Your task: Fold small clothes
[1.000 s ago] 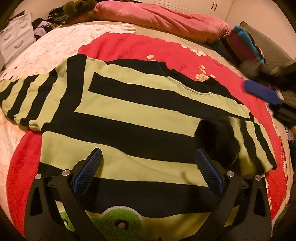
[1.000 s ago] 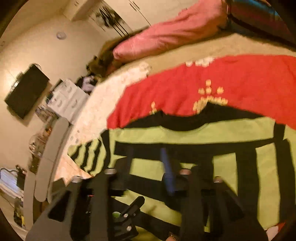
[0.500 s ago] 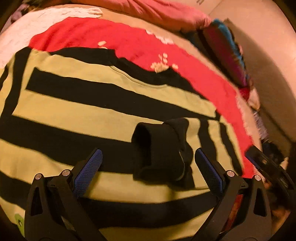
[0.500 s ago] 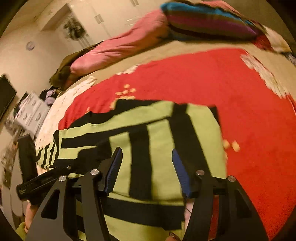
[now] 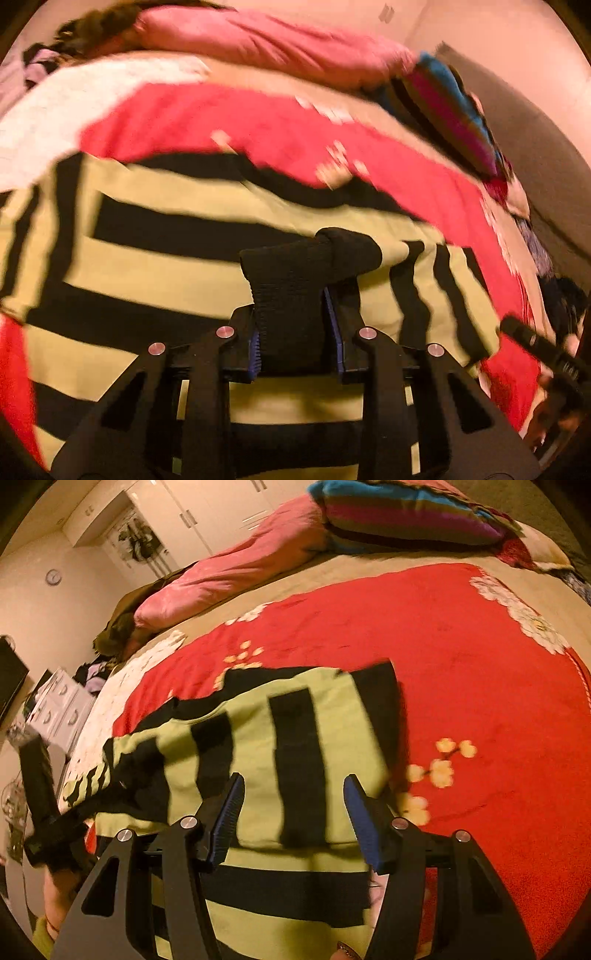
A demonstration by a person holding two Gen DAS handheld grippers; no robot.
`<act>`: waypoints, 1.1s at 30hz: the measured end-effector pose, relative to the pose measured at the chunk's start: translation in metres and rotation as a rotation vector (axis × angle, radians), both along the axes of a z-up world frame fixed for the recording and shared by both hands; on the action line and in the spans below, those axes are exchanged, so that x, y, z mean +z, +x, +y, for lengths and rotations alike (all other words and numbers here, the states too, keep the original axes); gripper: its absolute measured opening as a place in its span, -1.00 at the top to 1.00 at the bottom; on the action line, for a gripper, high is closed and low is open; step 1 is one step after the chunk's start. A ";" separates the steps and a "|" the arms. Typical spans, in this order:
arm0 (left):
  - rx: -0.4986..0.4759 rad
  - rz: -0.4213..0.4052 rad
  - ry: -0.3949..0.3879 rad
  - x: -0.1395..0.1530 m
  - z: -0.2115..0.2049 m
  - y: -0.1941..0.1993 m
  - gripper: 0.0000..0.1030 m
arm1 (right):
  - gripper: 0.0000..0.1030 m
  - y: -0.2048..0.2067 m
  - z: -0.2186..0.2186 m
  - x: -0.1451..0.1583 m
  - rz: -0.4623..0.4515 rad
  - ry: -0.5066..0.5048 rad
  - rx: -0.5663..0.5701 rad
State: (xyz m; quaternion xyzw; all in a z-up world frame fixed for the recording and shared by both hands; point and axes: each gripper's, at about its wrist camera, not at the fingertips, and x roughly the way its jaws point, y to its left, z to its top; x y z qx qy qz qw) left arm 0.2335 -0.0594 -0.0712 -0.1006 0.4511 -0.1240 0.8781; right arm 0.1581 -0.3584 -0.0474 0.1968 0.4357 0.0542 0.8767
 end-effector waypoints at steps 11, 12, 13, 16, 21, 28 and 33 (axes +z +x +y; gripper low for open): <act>0.185 -0.046 0.092 0.009 0.073 0.010 0.58 | -0.07 0.011 0.052 -0.004 0.013 -0.051 0.110; 0.192 -0.036 0.104 0.005 0.076 0.010 0.56 | -0.07 0.012 0.055 -0.004 0.013 -0.058 0.115; 0.196 -0.025 0.114 0.001 0.075 0.012 0.52 | -0.07 0.013 0.058 -0.005 0.013 -0.072 0.117; 0.199 0.006 0.161 -0.016 0.072 0.017 0.35 | -0.23 0.013 0.060 -0.005 0.007 -0.099 0.113; 0.248 -0.029 0.181 -0.009 0.083 0.008 -0.11 | -0.26 0.015 0.059 -0.007 0.008 -0.122 0.097; 0.322 -0.140 0.226 0.021 0.094 -0.011 -0.25 | -0.29 0.015 0.053 -0.008 0.002 -0.126 0.082; 0.186 -0.174 0.189 0.028 0.060 -0.018 -0.25 | -0.29 0.017 0.050 -0.007 -0.007 -0.131 0.073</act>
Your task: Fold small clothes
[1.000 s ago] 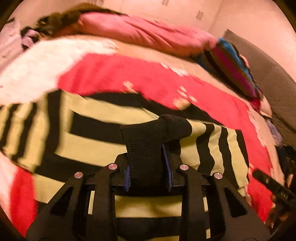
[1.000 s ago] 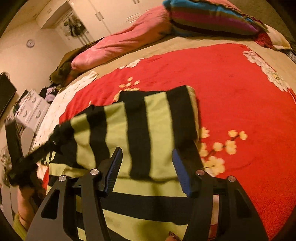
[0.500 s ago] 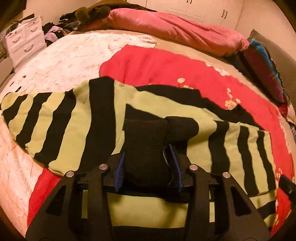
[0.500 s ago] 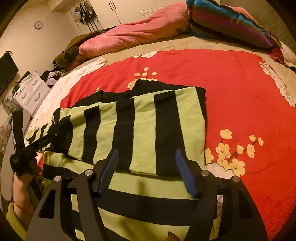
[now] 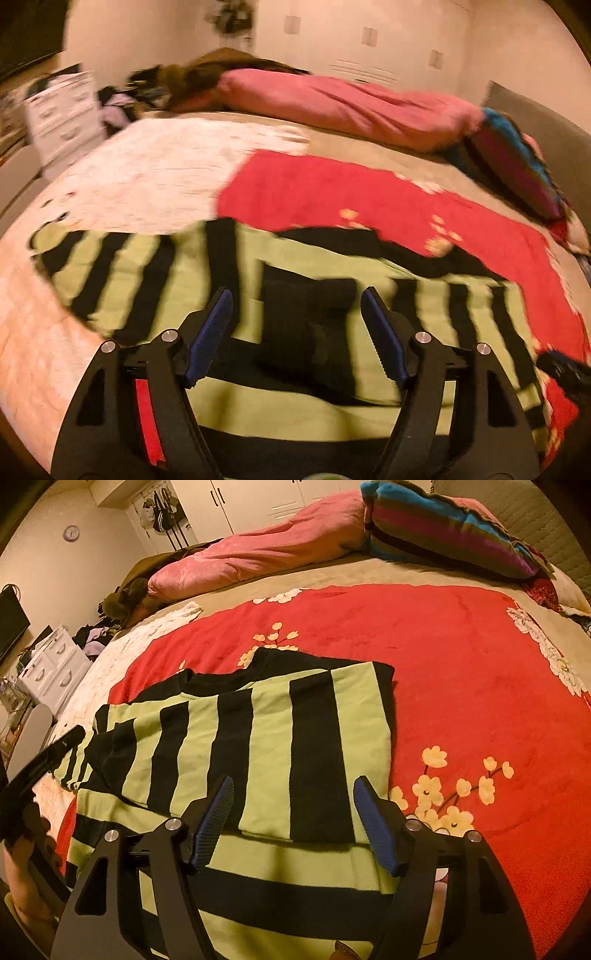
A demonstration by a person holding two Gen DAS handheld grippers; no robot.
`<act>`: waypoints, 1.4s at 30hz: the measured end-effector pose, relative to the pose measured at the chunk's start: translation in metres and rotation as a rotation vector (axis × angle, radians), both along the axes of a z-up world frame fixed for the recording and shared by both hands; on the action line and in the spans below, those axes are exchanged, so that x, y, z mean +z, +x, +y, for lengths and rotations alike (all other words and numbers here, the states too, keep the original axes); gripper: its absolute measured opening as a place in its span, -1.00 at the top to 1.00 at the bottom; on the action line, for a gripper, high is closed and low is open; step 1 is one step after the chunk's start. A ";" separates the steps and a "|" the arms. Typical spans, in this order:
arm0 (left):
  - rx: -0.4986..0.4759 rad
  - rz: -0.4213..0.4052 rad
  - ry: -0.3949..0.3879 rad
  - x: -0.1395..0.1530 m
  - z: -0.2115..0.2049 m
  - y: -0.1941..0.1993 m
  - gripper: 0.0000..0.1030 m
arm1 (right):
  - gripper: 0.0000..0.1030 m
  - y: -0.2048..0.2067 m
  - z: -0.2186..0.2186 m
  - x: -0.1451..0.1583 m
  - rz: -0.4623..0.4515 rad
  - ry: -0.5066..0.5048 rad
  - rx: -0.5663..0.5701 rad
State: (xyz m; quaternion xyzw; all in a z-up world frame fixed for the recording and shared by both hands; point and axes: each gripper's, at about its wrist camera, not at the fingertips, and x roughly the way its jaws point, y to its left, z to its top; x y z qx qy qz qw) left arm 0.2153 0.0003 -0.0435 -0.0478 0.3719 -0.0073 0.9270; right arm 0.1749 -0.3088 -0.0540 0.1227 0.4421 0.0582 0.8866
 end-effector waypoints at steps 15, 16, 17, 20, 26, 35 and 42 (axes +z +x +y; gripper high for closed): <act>-0.041 0.206 0.091 -0.069 -0.013 0.021 -0.72 | -0.29 0.027 -0.001 -0.052 0.138 -0.028 0.001; -0.035 0.206 0.081 -0.067 -0.009 0.020 -0.72 | -0.29 0.027 0.000 -0.051 0.134 -0.032 0.003; -0.030 0.202 0.074 -0.065 -0.007 0.019 -0.72 | -0.29 0.026 0.000 -0.049 0.132 -0.032 0.003; -0.020 0.167 0.067 -0.052 -0.005 0.015 -0.74 | -0.33 0.020 -0.003 -0.041 0.119 -0.004 -0.005; -0.018 0.100 0.044 -0.028 -0.004 0.008 -0.81 | -0.47 0.006 -0.010 -0.021 0.080 0.025 -0.017; -0.010 0.061 0.056 -0.010 -0.006 0.000 -0.82 | -0.88 -0.002 -0.008 0.011 0.006 0.041 -0.045; 0.015 0.040 0.057 0.000 0.004 -0.007 -0.82 | -0.88 -0.006 0.009 0.033 -0.041 0.032 0.001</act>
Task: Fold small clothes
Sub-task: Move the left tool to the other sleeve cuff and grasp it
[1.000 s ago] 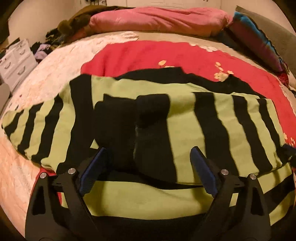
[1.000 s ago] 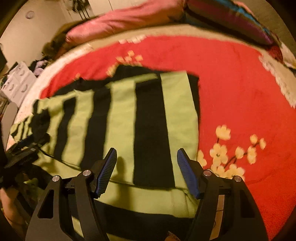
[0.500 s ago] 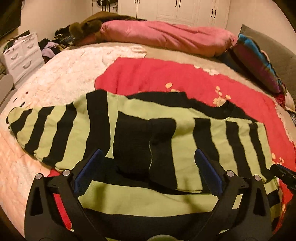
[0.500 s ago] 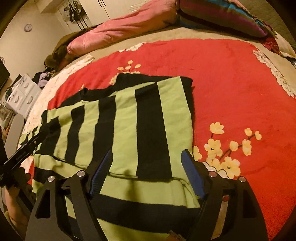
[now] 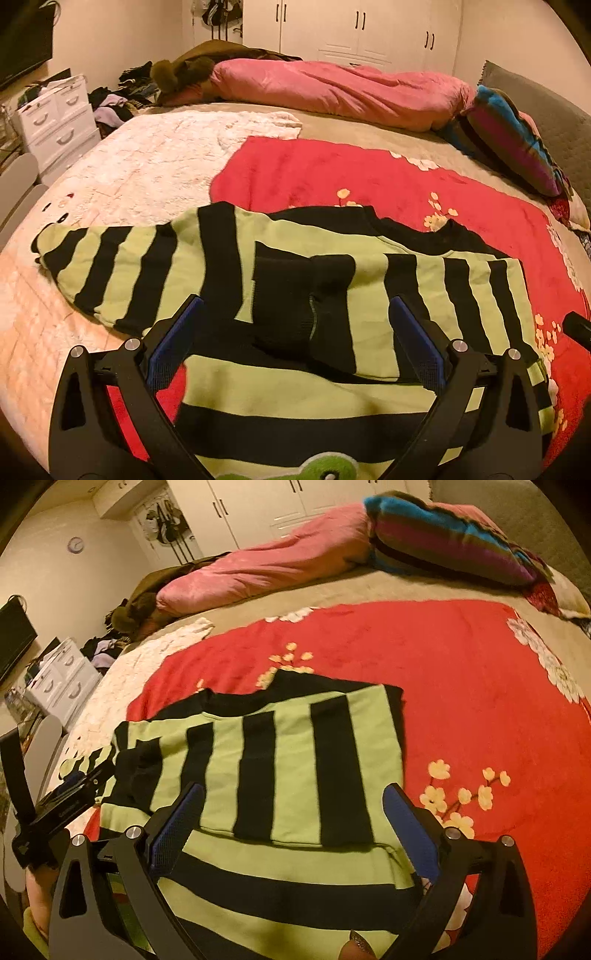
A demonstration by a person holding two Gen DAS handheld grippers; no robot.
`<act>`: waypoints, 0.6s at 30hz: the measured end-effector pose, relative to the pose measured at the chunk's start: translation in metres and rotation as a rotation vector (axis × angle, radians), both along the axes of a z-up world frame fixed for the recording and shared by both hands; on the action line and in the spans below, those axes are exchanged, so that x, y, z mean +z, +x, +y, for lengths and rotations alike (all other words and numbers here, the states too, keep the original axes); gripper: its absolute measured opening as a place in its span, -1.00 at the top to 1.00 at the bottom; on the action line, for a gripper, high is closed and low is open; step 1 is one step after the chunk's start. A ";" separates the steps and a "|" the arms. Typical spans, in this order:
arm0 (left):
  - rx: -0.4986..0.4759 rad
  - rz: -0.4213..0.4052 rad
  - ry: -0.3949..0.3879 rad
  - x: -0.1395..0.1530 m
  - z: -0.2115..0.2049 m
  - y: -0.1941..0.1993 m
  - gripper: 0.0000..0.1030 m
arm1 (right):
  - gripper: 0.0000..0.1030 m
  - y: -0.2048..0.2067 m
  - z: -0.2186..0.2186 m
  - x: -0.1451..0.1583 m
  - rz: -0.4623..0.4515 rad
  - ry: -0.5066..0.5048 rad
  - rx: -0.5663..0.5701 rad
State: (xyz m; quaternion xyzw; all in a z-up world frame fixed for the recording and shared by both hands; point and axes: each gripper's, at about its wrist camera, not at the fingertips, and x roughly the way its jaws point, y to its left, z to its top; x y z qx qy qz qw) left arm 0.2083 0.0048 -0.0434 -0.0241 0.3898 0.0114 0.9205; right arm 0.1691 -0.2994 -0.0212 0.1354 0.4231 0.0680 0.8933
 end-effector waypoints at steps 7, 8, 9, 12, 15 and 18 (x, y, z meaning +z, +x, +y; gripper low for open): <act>0.051 -0.004 -0.005 0.003 0.022 -0.008 -0.82 | -0.88 0.001 0.024 0.014 -0.022 -0.011 0.053; 0.056 -0.003 -0.006 0.003 0.024 -0.008 -0.82 | -0.88 0.001 0.028 0.015 -0.024 -0.013 0.059; 0.065 -0.001 -0.007 0.003 0.028 -0.009 -0.82 | -0.89 0.001 0.032 0.016 -0.028 -0.016 0.068; 0.082 0.000 -0.011 0.003 0.037 -0.012 -0.82 | -0.91 0.000 0.045 0.020 -0.036 -0.028 0.090; 0.099 0.000 -0.022 0.004 0.046 -0.013 -0.82 | -0.91 0.000 0.057 0.022 -0.039 -0.037 0.115; 0.114 -0.003 -0.035 0.005 0.053 -0.014 -0.82 | -0.91 0.000 0.068 0.023 -0.042 -0.042 0.138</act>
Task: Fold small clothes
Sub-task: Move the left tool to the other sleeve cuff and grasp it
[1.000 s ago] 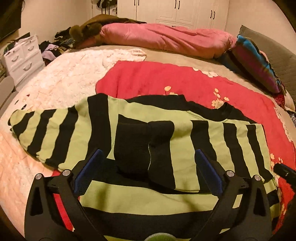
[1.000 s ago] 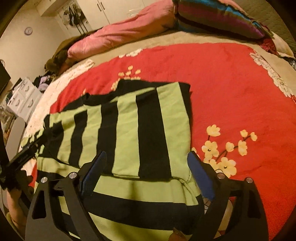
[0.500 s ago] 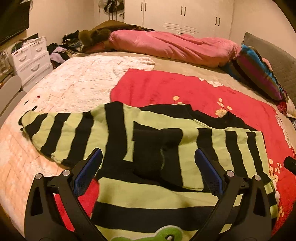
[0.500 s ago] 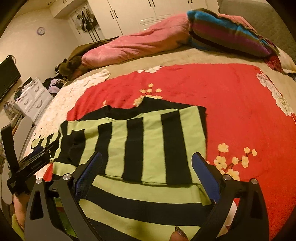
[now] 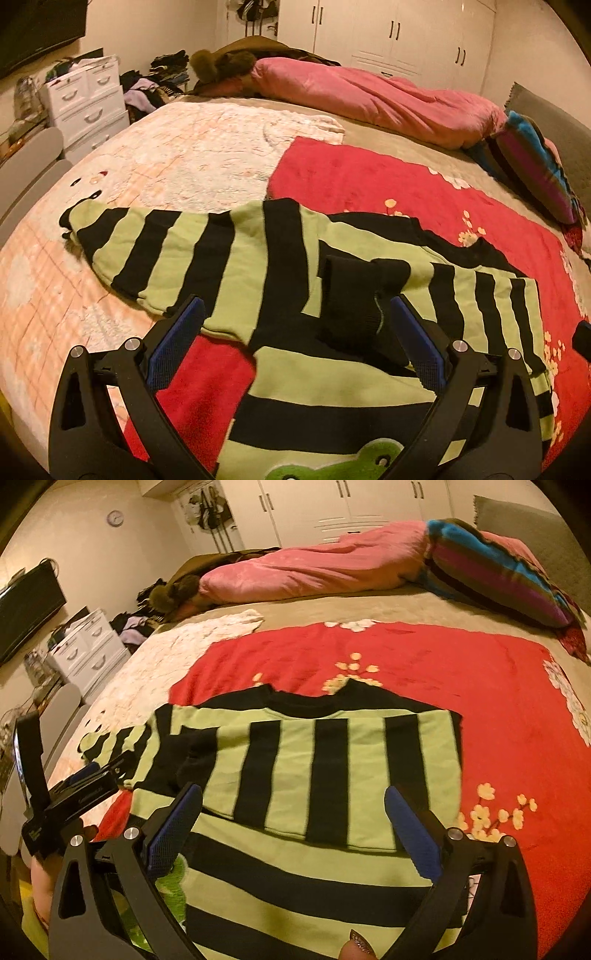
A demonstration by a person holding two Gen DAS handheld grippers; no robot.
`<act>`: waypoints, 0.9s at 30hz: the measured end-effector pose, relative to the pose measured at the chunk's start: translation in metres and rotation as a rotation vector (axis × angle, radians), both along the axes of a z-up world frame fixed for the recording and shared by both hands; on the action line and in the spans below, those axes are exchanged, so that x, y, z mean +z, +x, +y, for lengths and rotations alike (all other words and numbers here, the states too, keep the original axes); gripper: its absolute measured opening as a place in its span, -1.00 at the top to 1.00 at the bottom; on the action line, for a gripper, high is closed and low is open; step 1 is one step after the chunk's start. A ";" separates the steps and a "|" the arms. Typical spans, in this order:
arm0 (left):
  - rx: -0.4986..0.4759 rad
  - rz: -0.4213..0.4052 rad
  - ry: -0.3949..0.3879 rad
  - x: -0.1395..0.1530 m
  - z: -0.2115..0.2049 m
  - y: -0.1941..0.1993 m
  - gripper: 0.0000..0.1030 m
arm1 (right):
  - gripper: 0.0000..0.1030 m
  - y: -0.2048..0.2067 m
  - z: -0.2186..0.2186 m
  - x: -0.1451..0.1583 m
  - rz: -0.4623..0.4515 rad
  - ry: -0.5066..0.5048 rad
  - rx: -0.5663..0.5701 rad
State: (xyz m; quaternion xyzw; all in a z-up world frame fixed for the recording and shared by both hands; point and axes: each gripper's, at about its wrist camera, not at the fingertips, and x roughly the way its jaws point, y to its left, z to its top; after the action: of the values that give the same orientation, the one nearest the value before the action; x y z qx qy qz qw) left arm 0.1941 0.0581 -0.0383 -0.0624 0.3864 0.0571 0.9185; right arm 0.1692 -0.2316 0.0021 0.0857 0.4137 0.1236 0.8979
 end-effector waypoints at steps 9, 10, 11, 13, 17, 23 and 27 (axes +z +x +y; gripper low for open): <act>0.070 0.009 -0.045 -0.005 0.033 -0.002 -0.82 | -0.91 0.002 0.045 0.002 -0.005 -0.021 0.088; 0.079 0.010 -0.051 -0.005 0.036 -0.002 -0.82 | -0.91 0.002 0.050 0.002 -0.006 -0.022 0.098; 0.091 0.011 -0.061 -0.006 0.041 -0.002 -0.82 | -0.91 0.003 0.057 0.002 -0.007 -0.027 0.112; 0.115 0.017 -0.089 -0.009 0.051 -0.003 -0.82 | -0.91 0.003 0.066 0.002 -0.010 -0.032 0.131; 0.159 0.028 -0.133 -0.015 0.069 -0.002 -0.82 | -0.91 0.004 0.088 -0.001 -0.008 -0.042 0.178; 0.214 0.031 -0.167 -0.020 0.095 -0.004 -0.82 | -0.91 0.005 0.112 -0.008 0.010 -0.036 0.230; 0.279 0.002 -0.191 -0.020 0.127 -0.007 -0.82 | -0.91 0.002 0.121 -0.011 0.015 -0.040 0.252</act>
State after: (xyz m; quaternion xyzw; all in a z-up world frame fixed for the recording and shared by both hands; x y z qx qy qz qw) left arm 0.1874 0.1854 -0.0581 -0.2024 0.3787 0.1473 0.8910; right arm 0.1715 -0.1103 -0.0092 0.0160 0.4301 0.2263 0.8738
